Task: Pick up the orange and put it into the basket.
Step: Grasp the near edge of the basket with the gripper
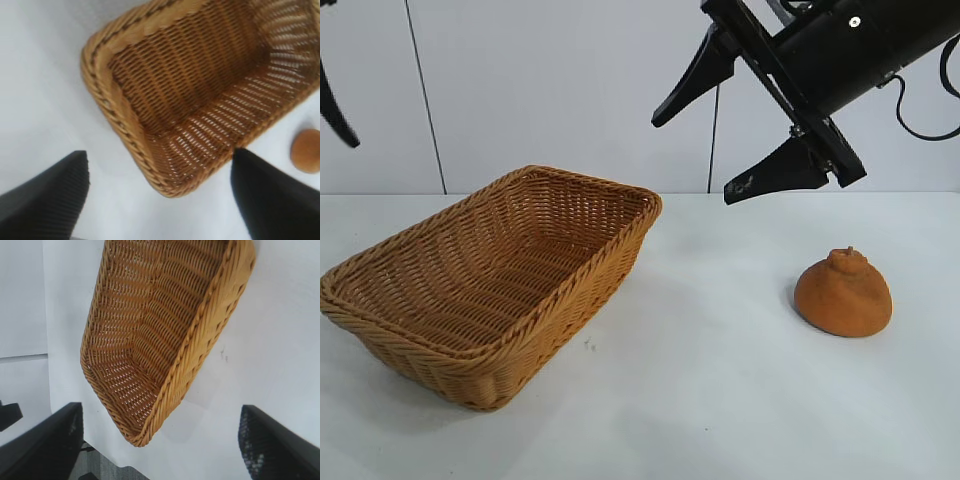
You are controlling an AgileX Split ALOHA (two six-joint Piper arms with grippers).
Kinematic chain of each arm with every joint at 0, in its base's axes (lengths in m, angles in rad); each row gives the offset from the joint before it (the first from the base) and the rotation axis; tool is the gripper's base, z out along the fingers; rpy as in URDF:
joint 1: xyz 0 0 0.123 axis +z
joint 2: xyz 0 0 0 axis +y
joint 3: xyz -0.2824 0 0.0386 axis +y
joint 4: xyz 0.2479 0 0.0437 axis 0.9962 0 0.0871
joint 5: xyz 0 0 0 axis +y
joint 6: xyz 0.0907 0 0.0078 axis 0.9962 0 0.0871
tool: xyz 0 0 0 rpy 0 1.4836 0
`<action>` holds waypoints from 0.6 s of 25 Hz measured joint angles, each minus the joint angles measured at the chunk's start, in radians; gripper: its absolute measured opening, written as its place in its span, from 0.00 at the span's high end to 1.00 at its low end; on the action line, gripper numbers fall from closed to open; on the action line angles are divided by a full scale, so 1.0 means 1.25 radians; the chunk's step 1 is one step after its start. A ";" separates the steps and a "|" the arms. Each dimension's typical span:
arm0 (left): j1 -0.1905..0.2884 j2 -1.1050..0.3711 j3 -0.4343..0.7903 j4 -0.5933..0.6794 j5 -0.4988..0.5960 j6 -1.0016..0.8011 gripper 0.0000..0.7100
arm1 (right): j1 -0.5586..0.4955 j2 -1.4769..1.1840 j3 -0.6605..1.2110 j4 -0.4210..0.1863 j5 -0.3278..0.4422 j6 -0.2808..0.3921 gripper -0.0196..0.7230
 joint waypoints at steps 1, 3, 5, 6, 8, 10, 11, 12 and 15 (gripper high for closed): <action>-0.013 0.001 0.016 0.002 -0.015 -0.022 0.22 | 0.000 0.000 0.000 0.000 0.000 0.000 0.19; -0.047 0.001 0.050 0.010 -0.062 -0.086 0.22 | 0.000 0.000 0.000 0.000 0.000 0.000 0.19; -0.075 0.005 0.086 0.031 -0.110 -0.160 0.22 | 0.000 0.000 0.000 0.000 0.000 0.000 0.19; -0.086 0.013 0.098 0.045 -0.124 -0.195 0.22 | 0.000 0.000 0.000 0.000 0.000 0.000 0.19; -0.099 0.038 0.106 0.063 -0.144 -0.232 0.22 | 0.000 0.000 0.000 0.000 0.000 0.000 0.19; -0.103 0.068 0.106 0.067 -0.167 -0.245 0.22 | 0.000 0.000 0.000 0.000 0.000 0.000 0.19; -0.103 0.081 0.106 0.068 -0.177 -0.247 0.22 | 0.000 0.000 0.000 0.000 0.000 0.000 0.19; -0.103 0.096 0.106 0.068 -0.183 -0.248 0.22 | 0.000 0.000 0.000 0.000 0.000 0.000 0.19; -0.103 0.136 0.106 0.070 -0.194 -0.250 0.22 | 0.000 0.000 0.000 0.000 0.000 0.000 0.19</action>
